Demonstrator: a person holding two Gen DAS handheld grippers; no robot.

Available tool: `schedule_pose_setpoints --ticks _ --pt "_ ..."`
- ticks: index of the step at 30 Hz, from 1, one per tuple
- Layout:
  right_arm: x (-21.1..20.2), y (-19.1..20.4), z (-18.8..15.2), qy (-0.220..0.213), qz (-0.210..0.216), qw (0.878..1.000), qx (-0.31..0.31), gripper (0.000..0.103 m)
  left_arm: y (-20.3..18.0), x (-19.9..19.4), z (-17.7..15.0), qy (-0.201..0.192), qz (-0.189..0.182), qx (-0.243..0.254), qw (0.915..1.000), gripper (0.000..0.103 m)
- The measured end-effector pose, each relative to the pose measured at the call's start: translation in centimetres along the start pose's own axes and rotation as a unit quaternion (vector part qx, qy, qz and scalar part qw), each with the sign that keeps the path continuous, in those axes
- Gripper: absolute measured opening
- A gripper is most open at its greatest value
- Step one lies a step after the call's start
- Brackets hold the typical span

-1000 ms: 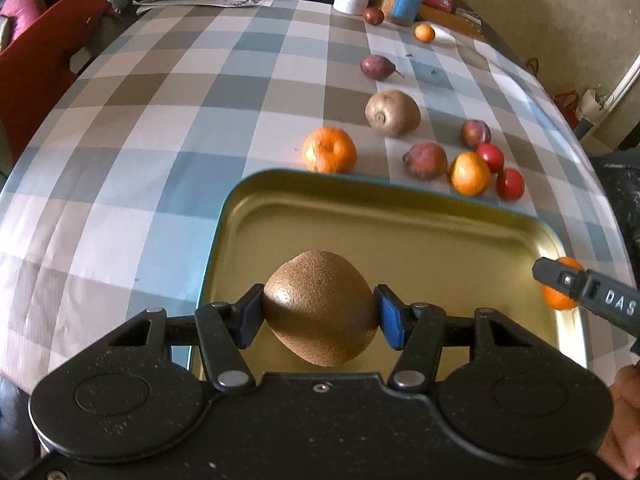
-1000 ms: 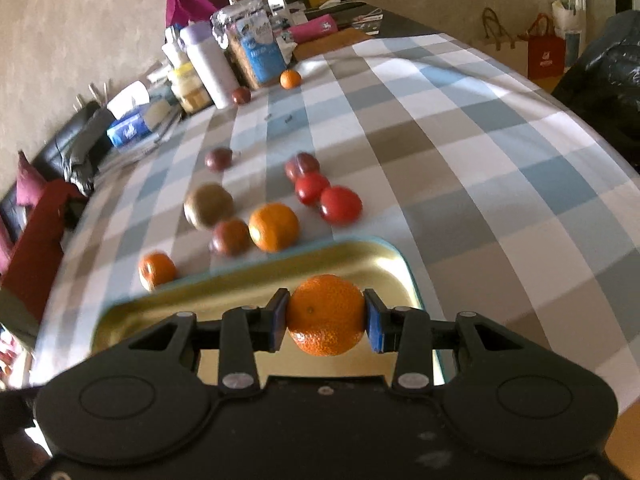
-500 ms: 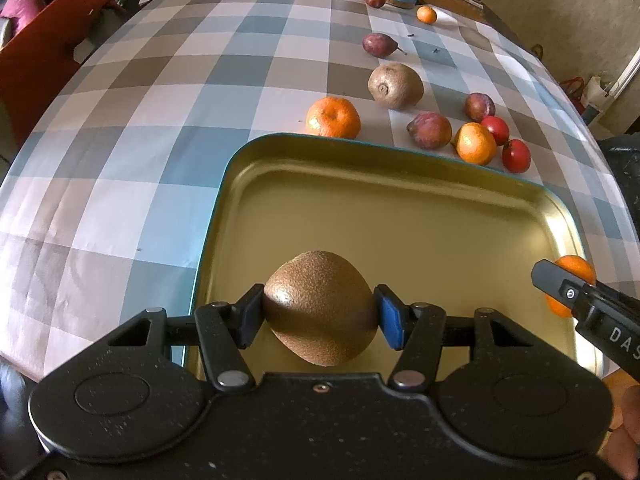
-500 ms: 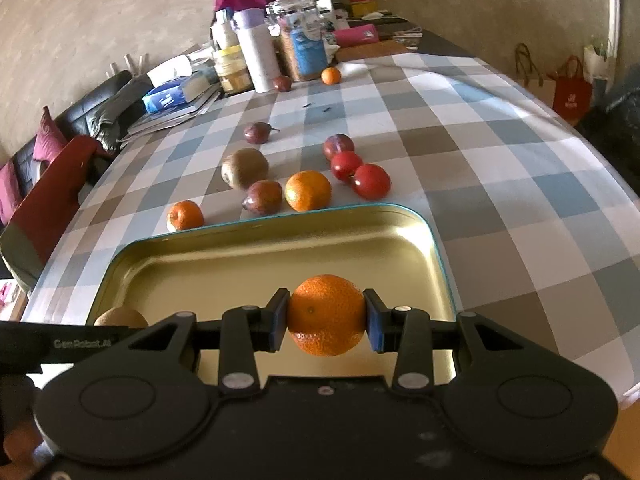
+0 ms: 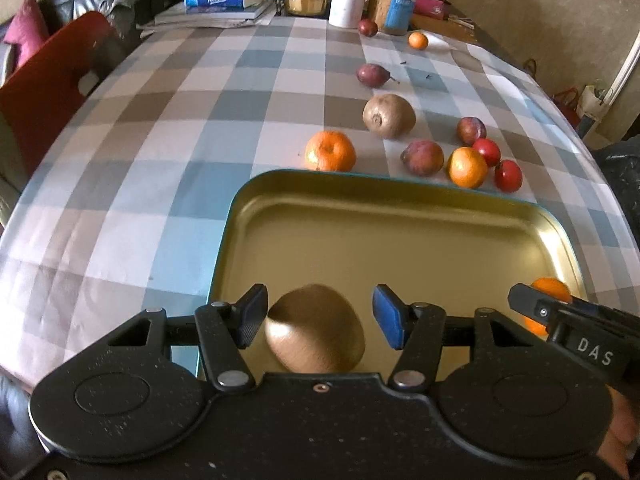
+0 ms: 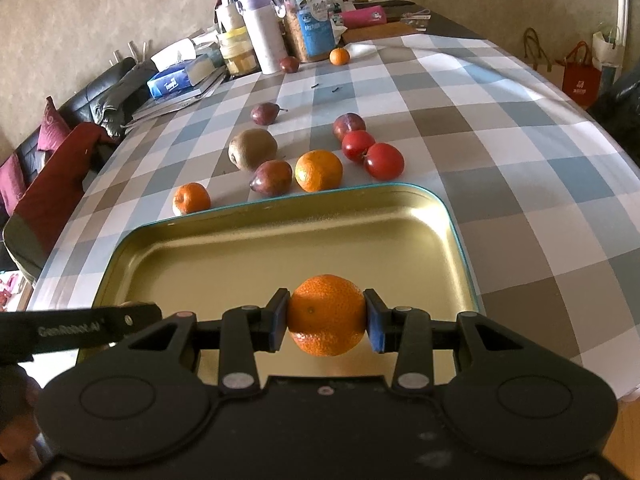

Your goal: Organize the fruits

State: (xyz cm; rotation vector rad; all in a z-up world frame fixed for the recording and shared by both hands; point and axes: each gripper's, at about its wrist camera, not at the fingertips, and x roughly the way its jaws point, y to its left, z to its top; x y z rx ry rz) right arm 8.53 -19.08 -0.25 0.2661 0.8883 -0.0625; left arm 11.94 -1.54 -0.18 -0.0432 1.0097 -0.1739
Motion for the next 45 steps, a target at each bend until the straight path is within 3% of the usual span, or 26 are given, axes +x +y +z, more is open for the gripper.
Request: schedule_pose_setpoints --ticks 8,27,45 --pt "-0.9 0.0 0.0 -0.024 0.010 1.000 -0.001 0.041 0.3 0.4 0.0 0.006 0.008 -0.010 0.9999 0.062" --pt "-0.6 0.1 0.0 -0.017 0.011 1.000 0.005 0.041 0.7 0.6 0.1 0.011 0.004 -0.022 0.9997 0.063" --pt "0.6 -0.3 2.3 -0.015 0.014 0.999 0.026 0.041 0.2 -0.2 3.5 -0.037 0.011 -0.018 0.9991 0.063"
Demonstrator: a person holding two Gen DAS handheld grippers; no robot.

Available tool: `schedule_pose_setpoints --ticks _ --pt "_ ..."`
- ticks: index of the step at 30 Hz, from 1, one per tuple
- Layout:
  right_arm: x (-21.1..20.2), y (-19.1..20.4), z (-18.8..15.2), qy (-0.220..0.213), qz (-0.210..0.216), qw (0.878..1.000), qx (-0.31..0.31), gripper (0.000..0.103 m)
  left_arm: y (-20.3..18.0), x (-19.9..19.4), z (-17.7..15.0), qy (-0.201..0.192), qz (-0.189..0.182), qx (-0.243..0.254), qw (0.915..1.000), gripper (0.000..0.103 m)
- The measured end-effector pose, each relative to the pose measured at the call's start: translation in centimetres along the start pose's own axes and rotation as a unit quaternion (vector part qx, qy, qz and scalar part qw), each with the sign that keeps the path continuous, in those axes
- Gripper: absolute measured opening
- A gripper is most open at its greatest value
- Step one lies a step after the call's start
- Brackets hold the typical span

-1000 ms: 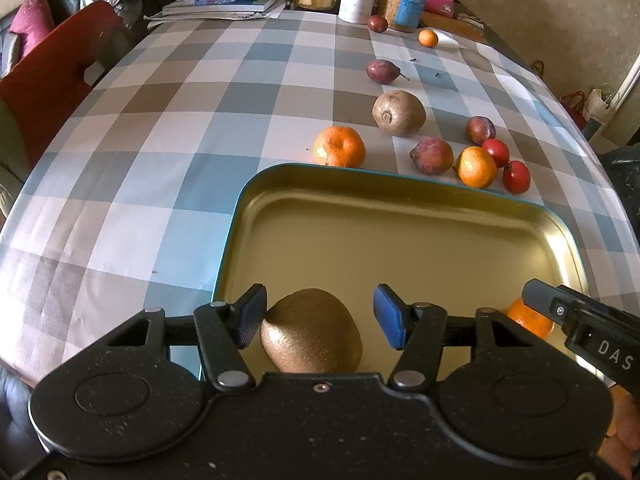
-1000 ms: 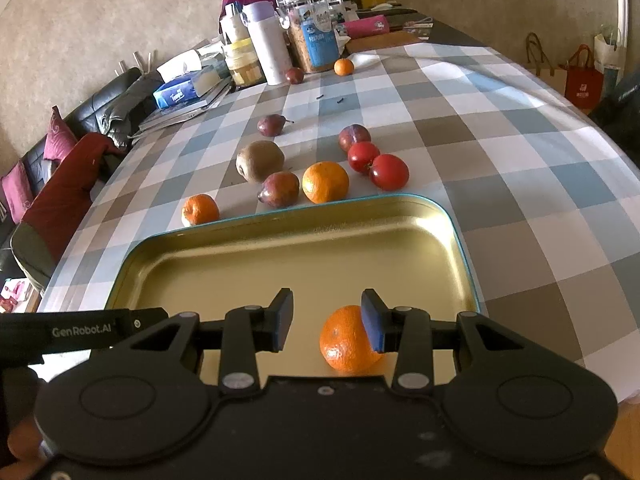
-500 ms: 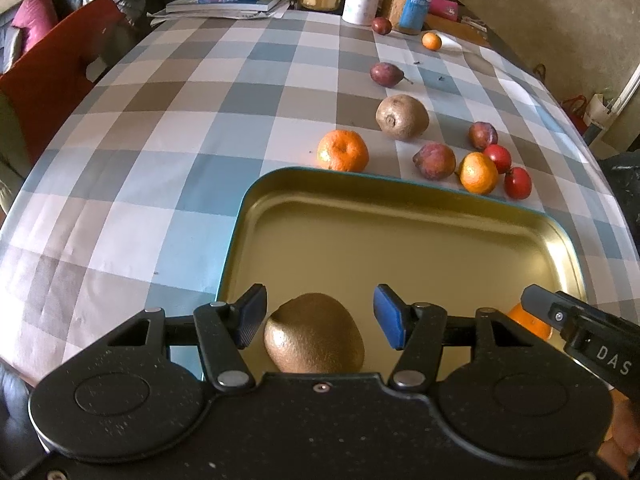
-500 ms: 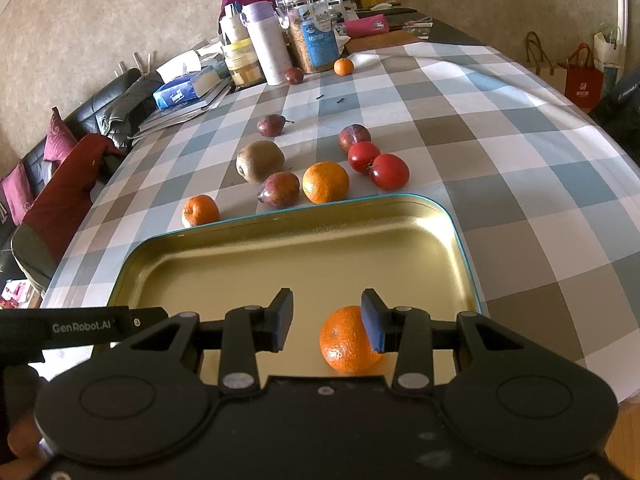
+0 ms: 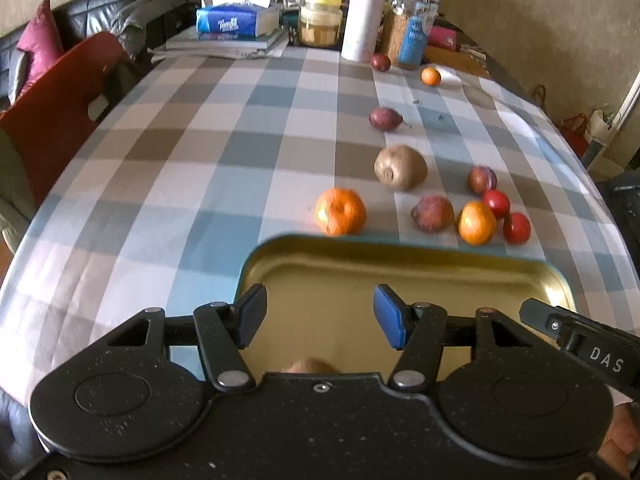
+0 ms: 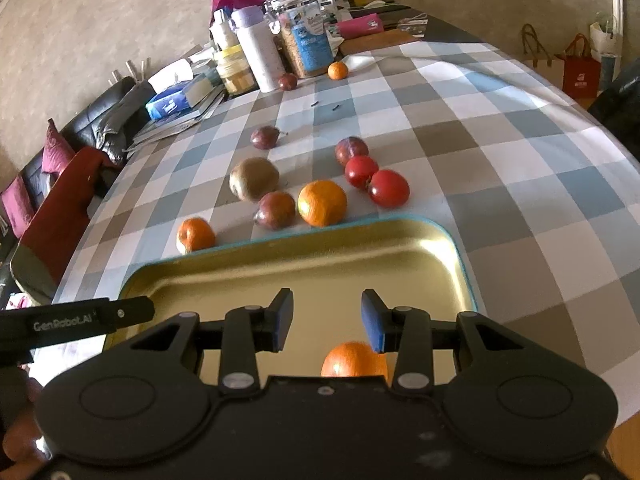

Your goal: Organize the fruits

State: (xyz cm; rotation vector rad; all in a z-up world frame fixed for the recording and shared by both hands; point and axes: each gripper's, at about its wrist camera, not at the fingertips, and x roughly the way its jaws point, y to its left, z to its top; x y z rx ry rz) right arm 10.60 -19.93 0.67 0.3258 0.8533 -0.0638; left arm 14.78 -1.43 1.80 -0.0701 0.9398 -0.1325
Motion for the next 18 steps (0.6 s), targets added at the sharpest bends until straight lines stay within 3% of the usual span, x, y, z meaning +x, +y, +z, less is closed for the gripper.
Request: schedule_pose_setpoints --ticks 9,18 --pt "1.5 -0.1 4.6 -0.015 -0.006 0.999 0.033 0.041 -0.8 0.7 4.2 -0.035 0.007 0.000 0.9994 0.065" --pt "4.4 0.1 10.1 -0.029 -0.036 0.996 0.070 0.041 -1.8 3.4 8.4 -0.043 0.030 -0.002 0.9986 0.067"
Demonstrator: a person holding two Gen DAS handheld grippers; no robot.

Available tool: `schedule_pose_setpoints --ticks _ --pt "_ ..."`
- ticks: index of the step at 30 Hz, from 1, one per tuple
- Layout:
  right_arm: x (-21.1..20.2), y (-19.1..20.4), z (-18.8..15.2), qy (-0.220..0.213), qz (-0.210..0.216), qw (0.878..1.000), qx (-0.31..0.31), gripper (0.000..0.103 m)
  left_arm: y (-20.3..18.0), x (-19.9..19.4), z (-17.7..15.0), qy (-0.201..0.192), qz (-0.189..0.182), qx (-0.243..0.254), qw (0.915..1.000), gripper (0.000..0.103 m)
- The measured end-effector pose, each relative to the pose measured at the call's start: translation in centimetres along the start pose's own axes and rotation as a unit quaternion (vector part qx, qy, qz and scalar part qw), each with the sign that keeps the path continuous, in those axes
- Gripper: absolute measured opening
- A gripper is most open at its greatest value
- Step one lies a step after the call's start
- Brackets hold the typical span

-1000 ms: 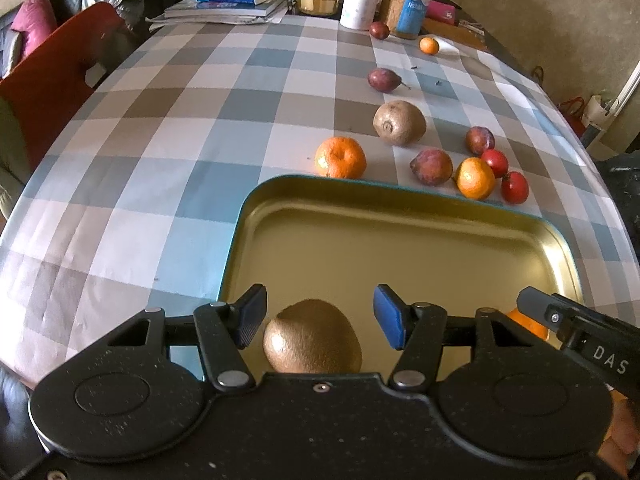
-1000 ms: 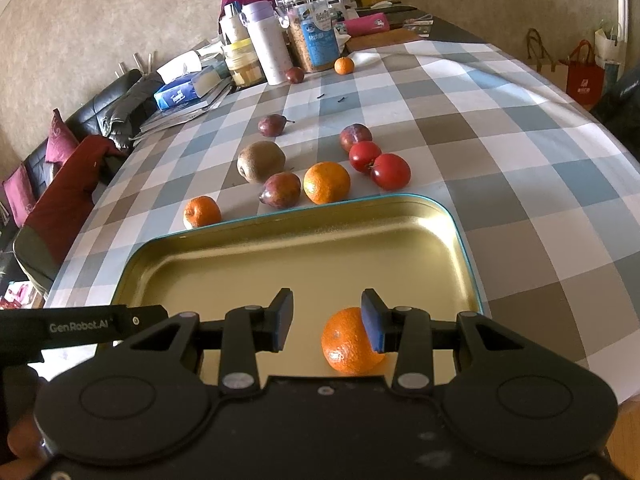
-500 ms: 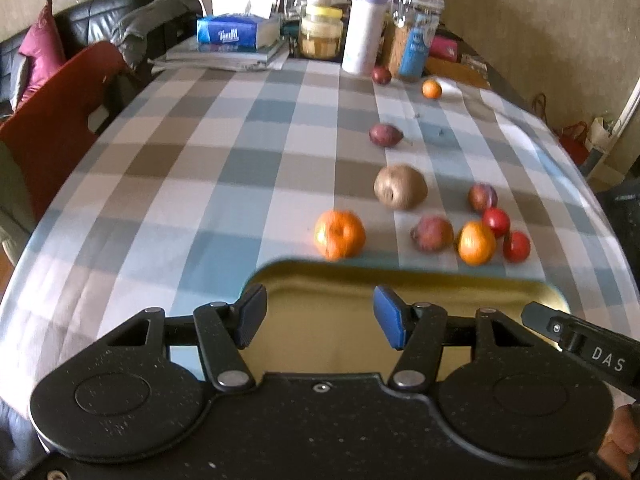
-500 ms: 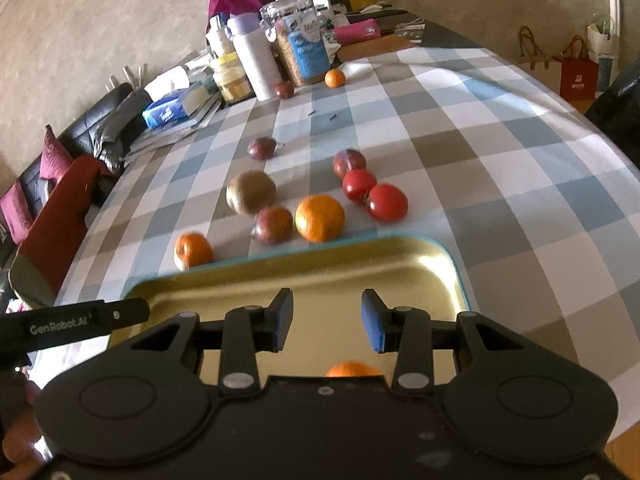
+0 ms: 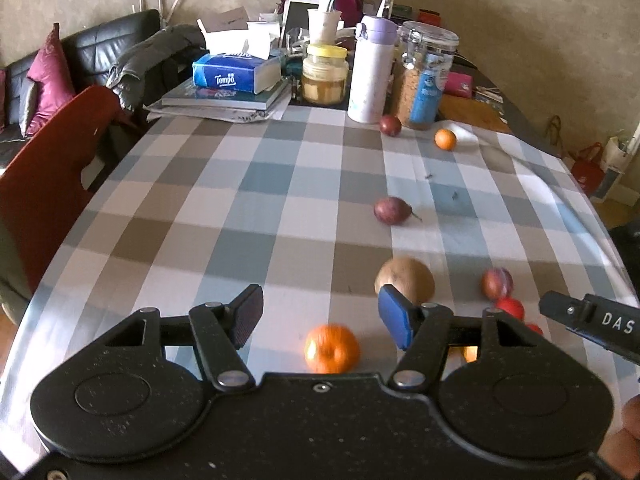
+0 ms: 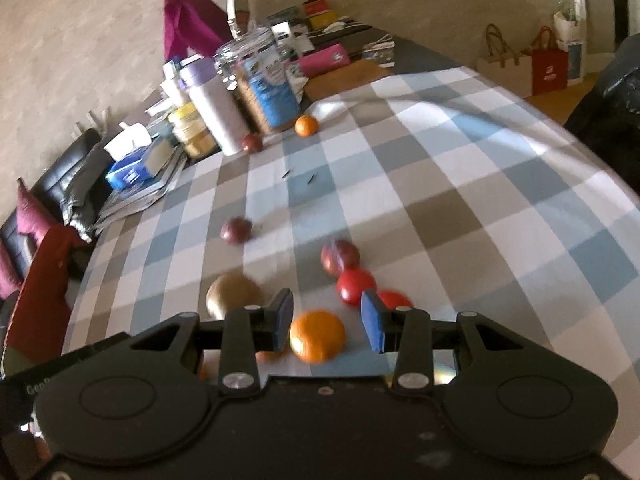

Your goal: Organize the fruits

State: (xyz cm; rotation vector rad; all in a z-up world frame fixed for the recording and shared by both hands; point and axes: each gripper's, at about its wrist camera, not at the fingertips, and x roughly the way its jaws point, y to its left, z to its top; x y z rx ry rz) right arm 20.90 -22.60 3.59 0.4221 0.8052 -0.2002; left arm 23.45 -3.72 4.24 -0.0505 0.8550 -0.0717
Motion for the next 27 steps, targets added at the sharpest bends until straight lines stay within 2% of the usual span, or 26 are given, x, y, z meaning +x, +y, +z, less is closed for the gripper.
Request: schedule_pose_setpoints --ticks 4,10,14,16,19,27 --pt "1.8 0.6 1.7 -0.003 -0.019 1.000 0.007 0.041 -0.2 2.2 1.3 0.008 0.007 -0.011 0.9999 0.067" --pt "5.4 0.7 3.4 0.015 -0.047 0.998 0.032 0.041 -0.2 5.3 2.5 0.031 -0.006 -0.037 0.9988 0.067" --pt "7.6 0.1 4.1 0.031 -0.055 0.996 0.070 0.041 -0.3 6.4 3.0 0.020 -0.018 -0.039 0.9989 0.068" --pt "8.6 0.0 4.5 0.039 -0.061 0.994 0.079 0.041 -0.4 6.8 3.1 0.011 -0.017 -0.037 0.9991 0.072" --pt "9.6 0.0 5.0 0.039 -0.077 0.992 0.091 0.041 -0.5 7.3 3.2 0.000 -0.011 -0.038 0.9992 0.073" --pt "11.7 -0.4 4.6 0.050 -0.089 0.989 0.103 0.041 -0.5 8.7 2.6 0.001 -0.006 -0.036 0.9993 0.073"
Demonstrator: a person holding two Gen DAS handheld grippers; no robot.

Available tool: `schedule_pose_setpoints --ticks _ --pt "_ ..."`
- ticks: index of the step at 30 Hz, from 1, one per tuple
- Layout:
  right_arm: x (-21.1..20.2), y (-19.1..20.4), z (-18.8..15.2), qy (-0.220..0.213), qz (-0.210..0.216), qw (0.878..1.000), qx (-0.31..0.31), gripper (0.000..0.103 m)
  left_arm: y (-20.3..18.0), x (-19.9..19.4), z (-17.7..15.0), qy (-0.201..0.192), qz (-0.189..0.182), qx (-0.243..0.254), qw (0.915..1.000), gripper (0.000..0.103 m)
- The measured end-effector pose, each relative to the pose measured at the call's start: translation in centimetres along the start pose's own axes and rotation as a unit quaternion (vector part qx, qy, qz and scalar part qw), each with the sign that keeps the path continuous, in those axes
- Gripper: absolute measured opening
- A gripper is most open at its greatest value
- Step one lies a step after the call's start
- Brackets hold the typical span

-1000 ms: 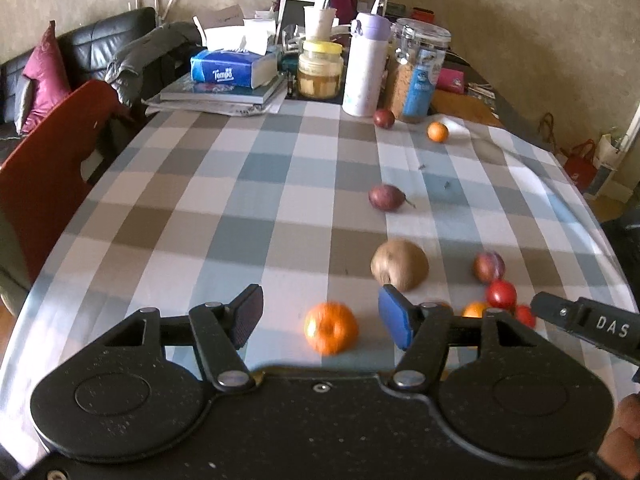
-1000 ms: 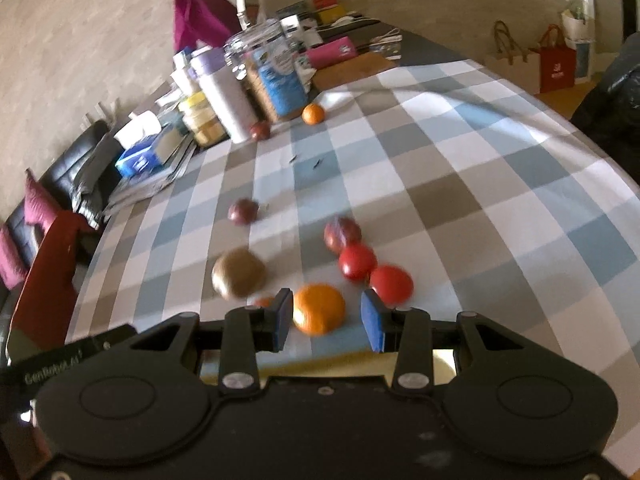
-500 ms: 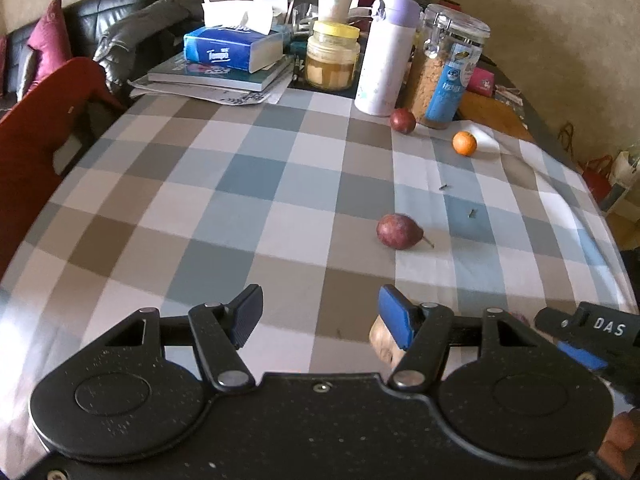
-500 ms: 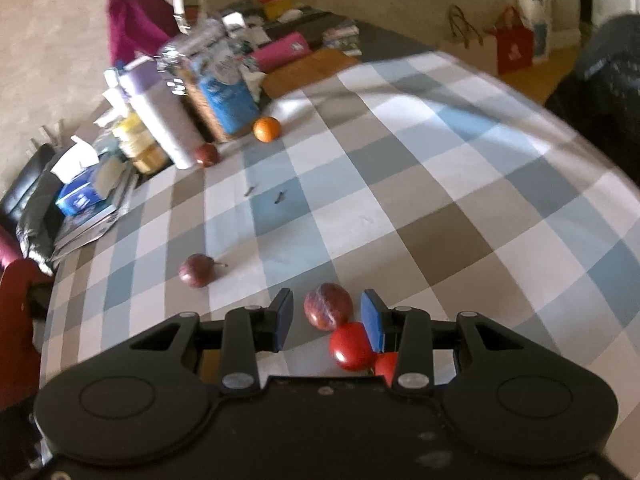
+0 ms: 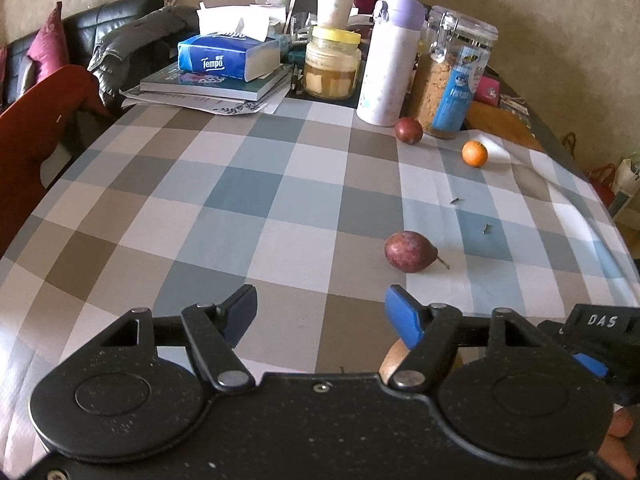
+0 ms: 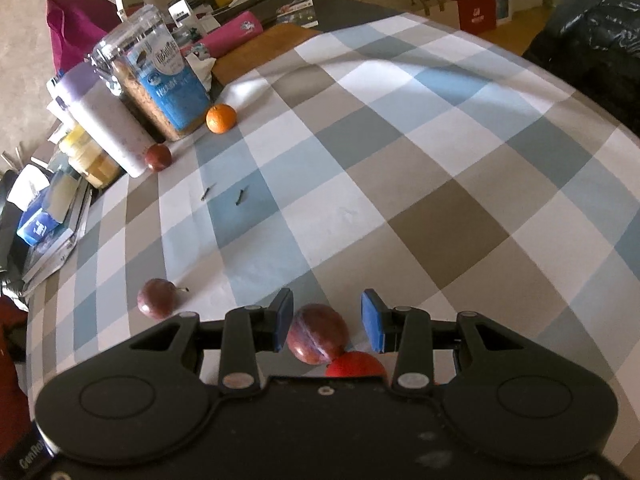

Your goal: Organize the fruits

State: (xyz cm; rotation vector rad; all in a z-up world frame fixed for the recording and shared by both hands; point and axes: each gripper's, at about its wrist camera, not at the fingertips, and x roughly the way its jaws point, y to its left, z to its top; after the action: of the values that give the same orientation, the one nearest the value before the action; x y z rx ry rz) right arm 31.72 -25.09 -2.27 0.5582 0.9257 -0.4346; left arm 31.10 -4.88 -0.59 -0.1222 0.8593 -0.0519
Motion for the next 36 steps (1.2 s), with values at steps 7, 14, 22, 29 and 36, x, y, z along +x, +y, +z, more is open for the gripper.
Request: schedule_pose_setpoints --ticks 7,14,22,29,36 --pt "-0.3 -0.2 0.2 -0.009 0.006 1.000 -0.009 0.041 0.4 -0.2 -0.2 -0.011 -0.020 -0.013 0.9997 0.072" --pt "0.1 -0.6 0.5 -0.004 0.006 1.000 -0.006 0.041 0.3 -0.1 -0.4 -0.013 -0.020 -0.011 0.9997 0.073" --pt "0.2 0.1 -0.1 0.006 0.024 0.999 -0.028 0.041 0.5 0.4 -0.7 -0.006 -0.011 -0.014 0.9998 0.072" --pt "0.4 0.7 -0.5 0.022 0.030 0.998 -0.047 0.041 0.5 0.5 -0.9 -0.007 -0.008 -0.013 0.9999 0.072" --pt "0.7 1.7 -1.1 0.029 0.006 0.996 -0.084 0.041 0.5 0.4 -1.0 -0.009 -0.008 -0.012 0.9999 0.072"
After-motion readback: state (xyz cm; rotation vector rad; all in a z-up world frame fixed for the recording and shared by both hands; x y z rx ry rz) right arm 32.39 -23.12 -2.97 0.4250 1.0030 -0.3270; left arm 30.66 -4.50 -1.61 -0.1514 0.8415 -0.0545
